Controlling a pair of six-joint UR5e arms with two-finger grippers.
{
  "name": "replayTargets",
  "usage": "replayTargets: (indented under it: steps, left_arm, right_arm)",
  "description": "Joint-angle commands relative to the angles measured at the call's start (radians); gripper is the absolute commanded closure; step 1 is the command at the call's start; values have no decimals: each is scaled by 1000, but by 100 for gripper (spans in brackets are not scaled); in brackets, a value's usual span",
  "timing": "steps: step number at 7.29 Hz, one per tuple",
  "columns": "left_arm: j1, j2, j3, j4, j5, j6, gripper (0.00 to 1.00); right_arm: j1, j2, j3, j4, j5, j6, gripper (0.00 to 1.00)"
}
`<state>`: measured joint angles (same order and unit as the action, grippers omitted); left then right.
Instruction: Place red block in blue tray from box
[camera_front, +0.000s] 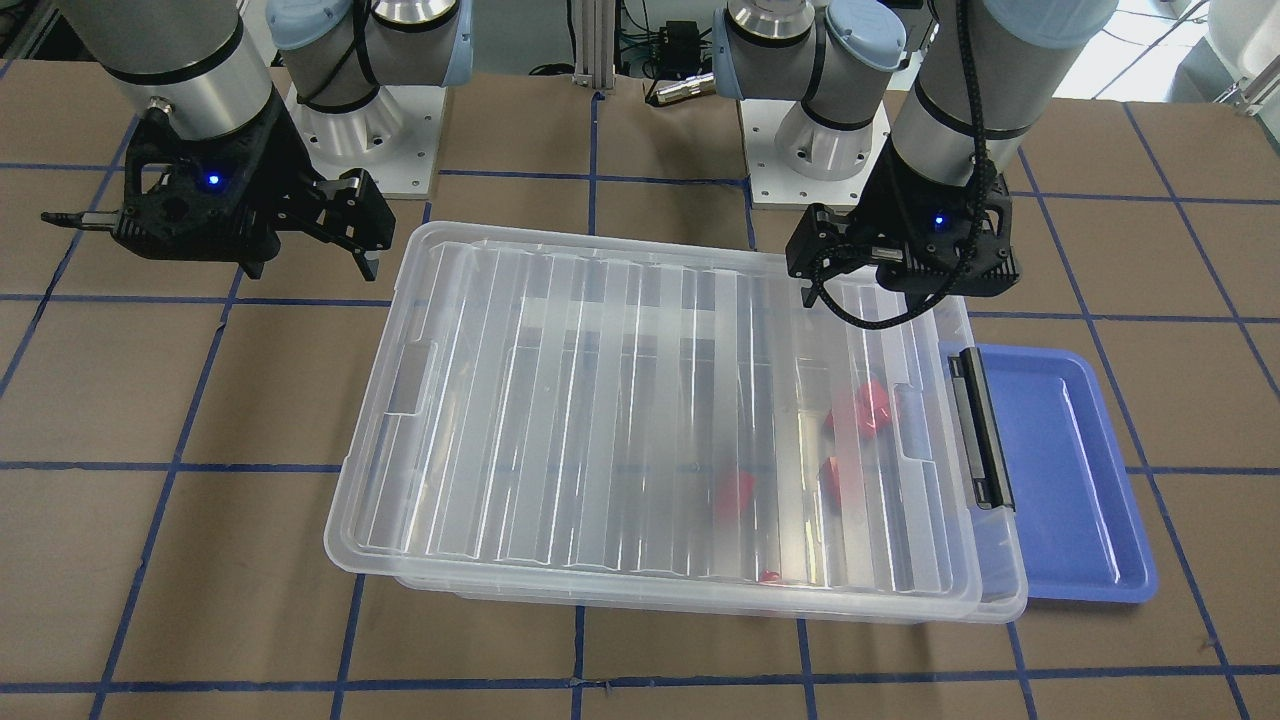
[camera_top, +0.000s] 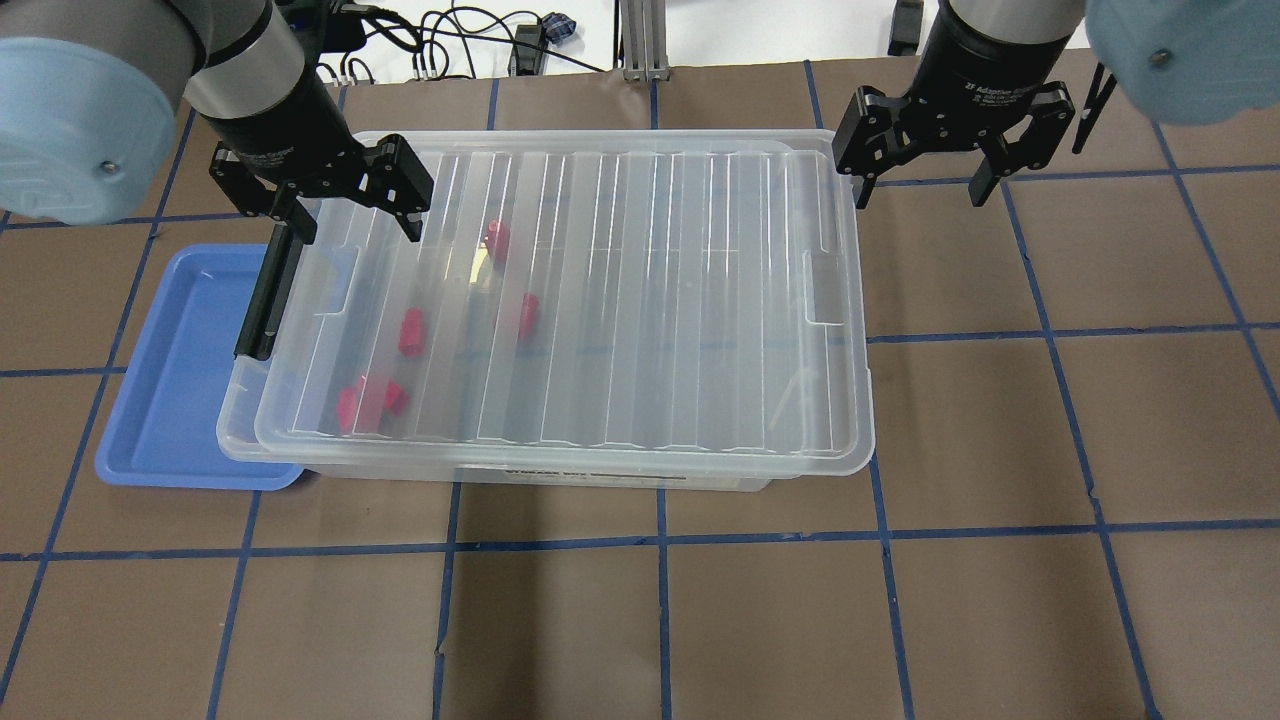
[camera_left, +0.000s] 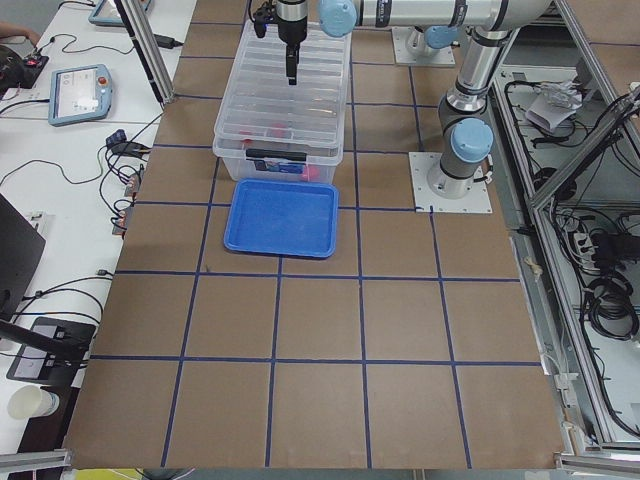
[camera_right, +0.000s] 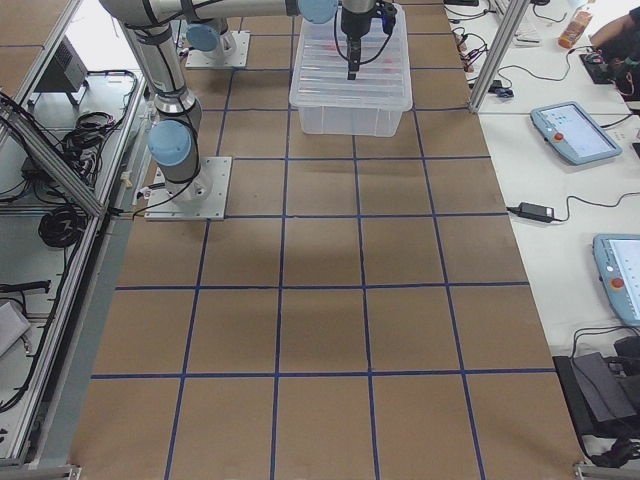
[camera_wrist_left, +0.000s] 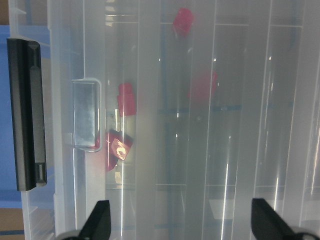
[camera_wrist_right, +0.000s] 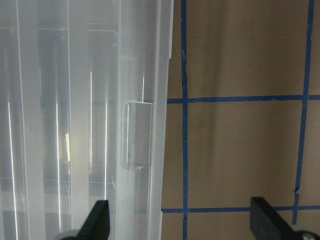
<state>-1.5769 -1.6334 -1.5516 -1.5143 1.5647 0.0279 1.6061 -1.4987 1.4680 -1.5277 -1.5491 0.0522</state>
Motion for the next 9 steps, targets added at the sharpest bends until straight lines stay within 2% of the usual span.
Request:
replayTargets:
  steps: [1,5,6,8,9]
  left_arm:
    - [0,1,1,0,-2,0,0]
    - [2,3,1,0,-2,0,0]
    - [2,4,1,0,-2,0,0]
    - [2,3,1,0,-2,0,0]
    - [3,4,2,0,-2,0,0]
  right_arm:
    - [0,1,0,-2,0,0,0]
    - [-6,14,11,-12,-8,-8,0]
    - [-6,14,59,-59,-9,-17,0]
    - [-5,69,243,-397,3,-20,0]
    - [-3,92,296,-499,3,-20,0]
